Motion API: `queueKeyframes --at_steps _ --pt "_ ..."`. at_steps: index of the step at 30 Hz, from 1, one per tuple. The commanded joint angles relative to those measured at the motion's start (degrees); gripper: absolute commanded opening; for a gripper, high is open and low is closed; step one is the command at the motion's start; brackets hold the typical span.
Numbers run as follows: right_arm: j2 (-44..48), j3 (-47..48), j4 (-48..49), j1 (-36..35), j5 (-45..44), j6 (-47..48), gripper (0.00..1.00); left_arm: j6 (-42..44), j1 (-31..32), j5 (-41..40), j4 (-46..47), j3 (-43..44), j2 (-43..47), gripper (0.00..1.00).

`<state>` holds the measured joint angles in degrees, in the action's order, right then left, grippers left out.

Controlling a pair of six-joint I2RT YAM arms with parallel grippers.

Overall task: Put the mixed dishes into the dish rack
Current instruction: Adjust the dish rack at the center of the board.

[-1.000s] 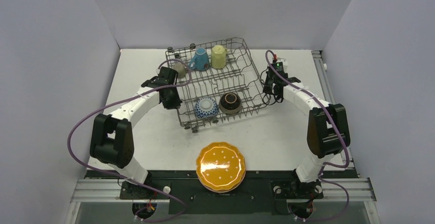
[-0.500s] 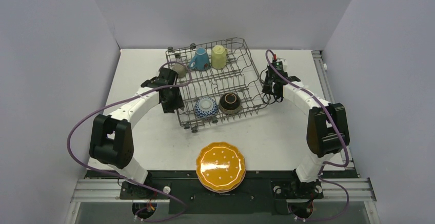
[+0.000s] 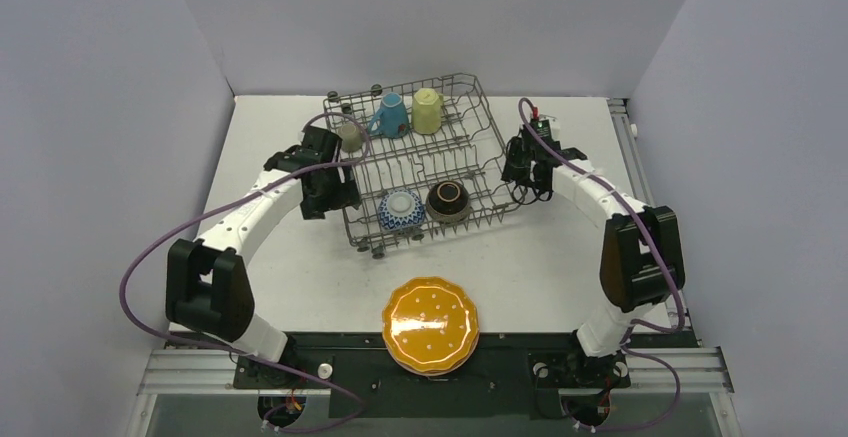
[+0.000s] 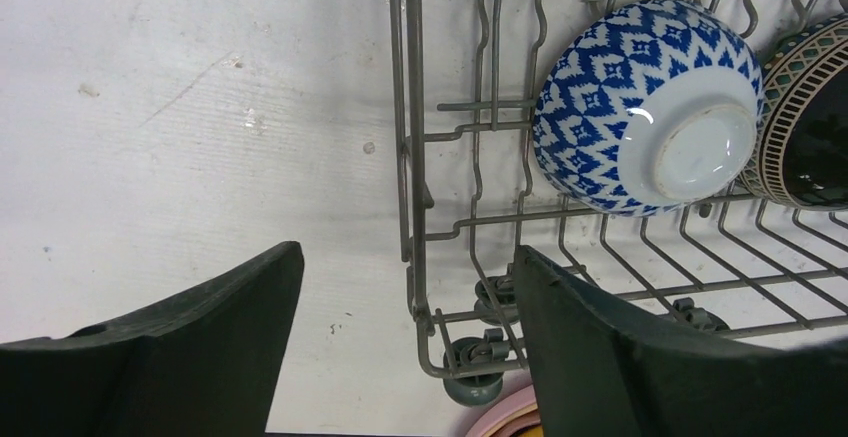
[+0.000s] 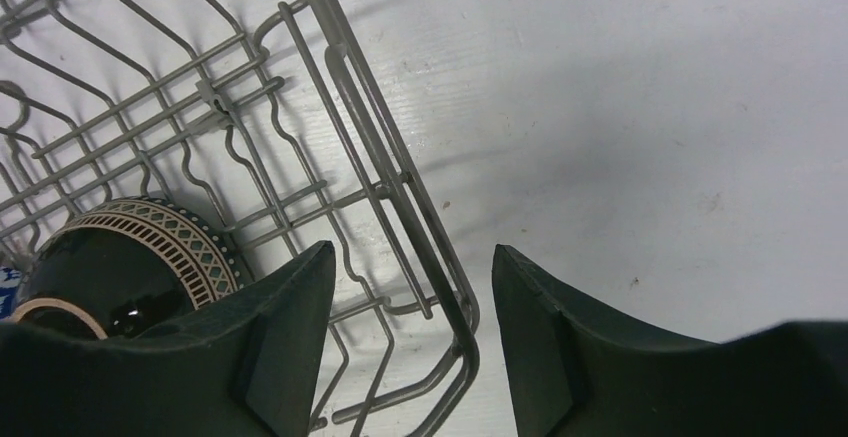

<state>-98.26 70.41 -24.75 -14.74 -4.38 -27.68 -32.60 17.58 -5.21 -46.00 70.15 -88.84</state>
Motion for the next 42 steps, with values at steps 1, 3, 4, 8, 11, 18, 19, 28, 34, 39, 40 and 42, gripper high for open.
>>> queueKeyframes --at_steps 1,3,4,8,11,18,19,28,34,39,40,42 --pt "7.13 2.30 -0.67 -0.12 -2.76 0.74 0.56 1.67 -0.09 -1.14 -1.46 2.67 5.06 0.79" --pt "9.15 1.30 -0.66 -0.04 -3.09 0.85 0.57 2.20 -0.09 -0.62 -1.46 2.59 6.77 0.86" --pt "9.80 1.00 -0.72 -0.03 -3.09 0.91 0.57 2.33 -0.09 -0.39 -1.46 2.44 7.87 0.88" --pt "14.35 -0.93 -0.54 0.44 -2.12 0.99 0.58 3.10 -0.09 0.95 -1.23 1.38 11.09 0.96" --pt "18.11 -2.40 -0.45 0.59 -1.67 0.86 0.60 3.66 -0.13 2.51 -0.84 0.40 12.69 0.97" --pt "26.17 -4.60 -1.76 0.75 0.57 0.12 0.63 4.19 -0.45 3.87 0.32 -2.00 16.51 0.96" --pt "27.01 -5.34 -2.05 0.80 0.70 -0.06 0.65 4.14 -0.58 3.95 1.53 -3.06 17.84 0.96" --pt "38.76 -12.88 1.53 3.09 5.74 -4.50 0.77 4.90 -1.05 8.53 8.93 -8.87 27.12 0.96" --pt "40.92 -15.88 1.39 5.98 15.90 -4.22 0.81 5.98 -1.15 10.75 4.07 -7.36 28.12 0.96" --pt "44.97 -19.64 2.36 7.12 20.20 -3.33 0.83 6.77 -1.08 13.24 3.00 -8.96 30.88 0.96" --pt "45.69 -20.58 2.04 7.11 20.44 -2.84 0.84 6.65 -1.02 13.77 2.75 -9.61 31.34 0.96" --pt "47.88 -21.49 1.03 7.03 20.88 -2.03 0.84 6.26 -0.93 14.09 2.04 -10.40 32.65 0.96"
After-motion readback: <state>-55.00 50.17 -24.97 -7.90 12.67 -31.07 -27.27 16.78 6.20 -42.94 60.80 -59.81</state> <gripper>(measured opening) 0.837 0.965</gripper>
